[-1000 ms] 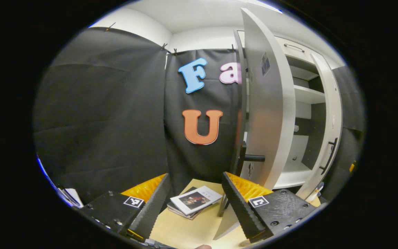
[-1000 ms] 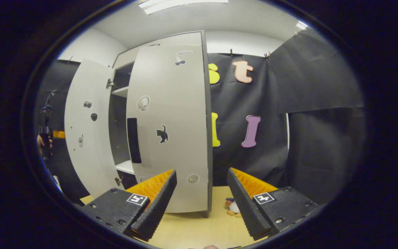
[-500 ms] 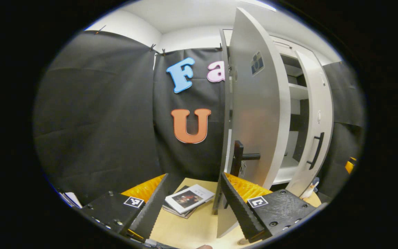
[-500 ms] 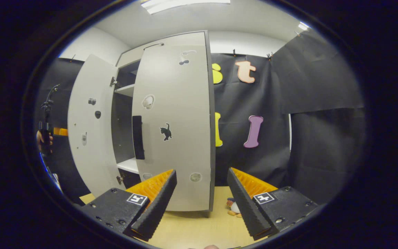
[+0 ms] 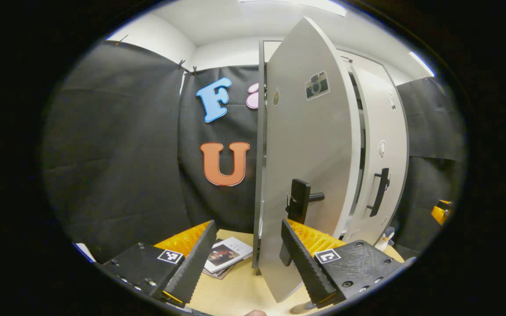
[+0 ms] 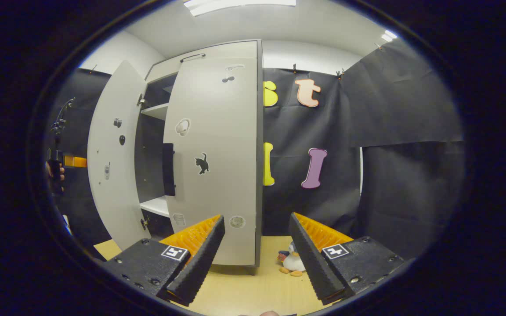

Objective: Grasp the bottle in the cabinet with the left hand and place it on the coaster, then close the right door with the right hand and the left door with the left hand.

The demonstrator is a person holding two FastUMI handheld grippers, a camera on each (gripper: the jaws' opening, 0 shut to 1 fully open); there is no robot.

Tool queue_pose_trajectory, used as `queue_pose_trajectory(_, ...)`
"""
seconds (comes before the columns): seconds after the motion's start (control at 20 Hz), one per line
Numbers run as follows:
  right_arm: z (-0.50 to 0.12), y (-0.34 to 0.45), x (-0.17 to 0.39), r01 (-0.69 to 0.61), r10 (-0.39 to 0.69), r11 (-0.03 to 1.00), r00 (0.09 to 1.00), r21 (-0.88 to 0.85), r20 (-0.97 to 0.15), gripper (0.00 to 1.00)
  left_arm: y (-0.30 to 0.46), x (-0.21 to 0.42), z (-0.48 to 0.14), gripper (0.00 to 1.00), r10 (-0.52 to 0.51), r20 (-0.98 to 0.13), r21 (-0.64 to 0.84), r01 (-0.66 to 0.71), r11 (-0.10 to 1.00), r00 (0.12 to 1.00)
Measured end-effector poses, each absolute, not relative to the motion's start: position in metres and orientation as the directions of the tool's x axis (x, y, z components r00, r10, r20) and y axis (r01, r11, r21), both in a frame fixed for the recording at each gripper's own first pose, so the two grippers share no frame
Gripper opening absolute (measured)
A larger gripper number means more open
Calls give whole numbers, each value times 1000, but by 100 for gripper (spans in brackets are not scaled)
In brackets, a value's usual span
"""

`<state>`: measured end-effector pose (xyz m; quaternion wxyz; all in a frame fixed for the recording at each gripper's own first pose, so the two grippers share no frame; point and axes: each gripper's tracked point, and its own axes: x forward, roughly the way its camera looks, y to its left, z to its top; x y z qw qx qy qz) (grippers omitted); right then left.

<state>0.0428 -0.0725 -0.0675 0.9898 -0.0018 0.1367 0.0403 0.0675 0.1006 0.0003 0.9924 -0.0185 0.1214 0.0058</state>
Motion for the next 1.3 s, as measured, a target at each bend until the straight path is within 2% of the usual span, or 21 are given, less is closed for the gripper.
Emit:
queue_pose_trajectory(0.35, -66, -81, 37, -64, 61, 998, 960, -1, -273, 96, 71, 71, -4, 100, -76, -241, -116, 49, 992, 968)
queue_pose_trajectory(0.4, -66, -81, 35, -63, 59, 998, 960, -4, -273, 94, 68, 73, -5, 93, -81, -239, -110, 56, 992, 968)
queue_pose_trajectory(0.5, -66, -85, 34, -50, 45, 999, 961, -12, -273, 96, 62, 77, -8, 93, -86, -236, -117, 59, 991, 968)
queue_pose_trajectory(0.55, -66, -88, 31, -43, 38, 999, 961, -13, -275, 97, 58, 78, -9, 100, -91, -240, -124, 62, 990, 967)
queue_pose_trajectory(0.65, -66, -95, 26, -29, 25, 1000, 961, -12, -275, 96, 47, 81, -11, 100, -110, -244, -145, 76, 987, 963)
queue_pose_trajectory(0.7, -65, -98, 24, -24, 20, 1000, 962, -11, -274, 94, 42, 82, -10, 94, -122, -241, -151, 87, 985, 963)
queue_pose_trajectory(0.75, -65, -101, 20, -16, 13, 1000, 962, -10, -273, 96, 35, 84, -10, 94, -142, -240, -157, 106, 982, 960)
queue_pose_trajectory(0.8, -64, -103, 18, -11, 8, 1000, 962, -10, -273, 96, 29, 84, -11, 100, -160, -237, -158, 125, 980, 958)
queue_pose_trajectory(0.95, -59, -108, 13, 2, -4, 1000, 965, -11, -261, 96, 21, 83, -6, 95, -182, -204, -144, 154, 977, 962)
queue_pose_trajectory(1.05, -53, -108, 11, 1, -4, 1000, 968, -11, -252, 96, 14, 79, -5, 98, -194, -203, -143, 167, 975, 960)
queue_pose_trajectory(1.1, -50, -107, 10, -2, -1, 1000, 969, -10, -247, 97, 11, 76, -4, 95, -200, -200, -141, 173, 975, 959)
queue_pose_trajectory(1.25, -38, -99, 10, -22, 19, 1000, 975, -11, -220, 96, 9, 70, 5, 95, -198, -184, -125, 177, 976, 963)
queue_pose_trajectory(1.3, -32, -93, 12, -32, 29, 999, 977, -10, -213, 96, 9, 68, 8, 92, -193, -179, -117, 174, 978, 965)
